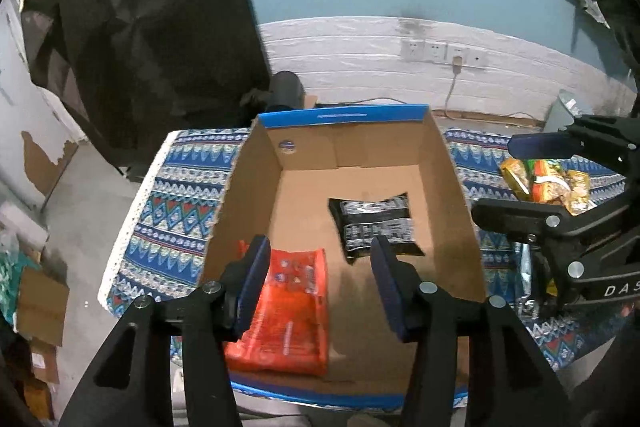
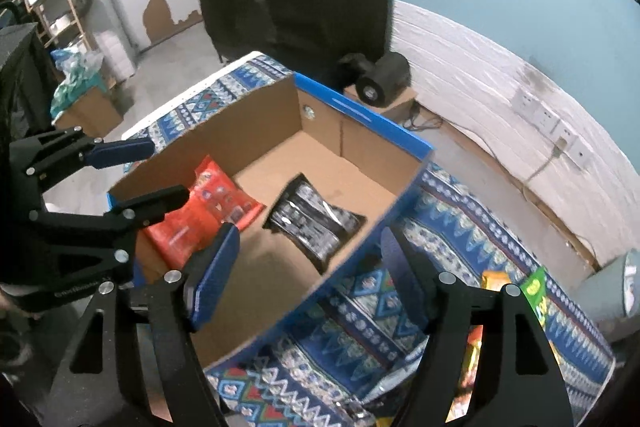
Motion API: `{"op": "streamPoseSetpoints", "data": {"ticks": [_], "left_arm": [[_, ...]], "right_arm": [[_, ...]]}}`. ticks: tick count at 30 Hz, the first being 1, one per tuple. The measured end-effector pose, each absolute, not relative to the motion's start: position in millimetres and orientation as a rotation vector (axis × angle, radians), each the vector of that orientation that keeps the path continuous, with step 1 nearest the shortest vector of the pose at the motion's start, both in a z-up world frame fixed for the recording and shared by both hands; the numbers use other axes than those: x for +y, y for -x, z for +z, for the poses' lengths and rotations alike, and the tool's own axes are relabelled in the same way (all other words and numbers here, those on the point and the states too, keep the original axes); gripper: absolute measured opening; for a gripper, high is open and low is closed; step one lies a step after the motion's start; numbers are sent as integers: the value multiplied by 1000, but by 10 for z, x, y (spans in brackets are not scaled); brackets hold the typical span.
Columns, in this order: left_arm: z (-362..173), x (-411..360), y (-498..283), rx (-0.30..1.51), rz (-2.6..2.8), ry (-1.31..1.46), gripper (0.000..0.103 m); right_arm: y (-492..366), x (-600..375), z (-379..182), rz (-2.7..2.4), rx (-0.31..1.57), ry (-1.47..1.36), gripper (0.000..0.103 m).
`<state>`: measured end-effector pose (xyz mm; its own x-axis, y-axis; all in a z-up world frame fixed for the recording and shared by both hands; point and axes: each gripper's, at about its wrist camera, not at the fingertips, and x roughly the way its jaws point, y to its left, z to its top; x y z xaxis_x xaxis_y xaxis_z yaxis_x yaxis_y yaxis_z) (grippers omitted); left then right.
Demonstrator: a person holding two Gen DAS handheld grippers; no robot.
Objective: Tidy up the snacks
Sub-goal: 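Move both tools back over the snack pile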
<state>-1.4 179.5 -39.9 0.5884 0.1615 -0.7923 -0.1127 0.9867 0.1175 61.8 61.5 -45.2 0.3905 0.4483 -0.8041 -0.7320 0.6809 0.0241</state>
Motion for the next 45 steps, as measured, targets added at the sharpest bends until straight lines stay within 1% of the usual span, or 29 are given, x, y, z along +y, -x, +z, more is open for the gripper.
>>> {"op": "streamPoseSetpoints", "data": {"ticks": [7,21,32,39,45], "left_arm": [[-414,1521,-22,940,86,-46,55],[-526,785,-98,995,-93,-88,55],[-661,293,-214,1042,-183,-124,56],[-810,22,-296,1081,-211,-168,55],[-966,-44,-393,1122,-203,-149,56]], "right_arm": [[-630,207,-460,710,908,362,74],[-557,-825,-529,539,974,322,74],[-494,-1678,-790,354,1073,255,74],[-412,-1903,-1031,288,1139,243,74],[-371,-1995,-1276,251,1199,238,74]]}}
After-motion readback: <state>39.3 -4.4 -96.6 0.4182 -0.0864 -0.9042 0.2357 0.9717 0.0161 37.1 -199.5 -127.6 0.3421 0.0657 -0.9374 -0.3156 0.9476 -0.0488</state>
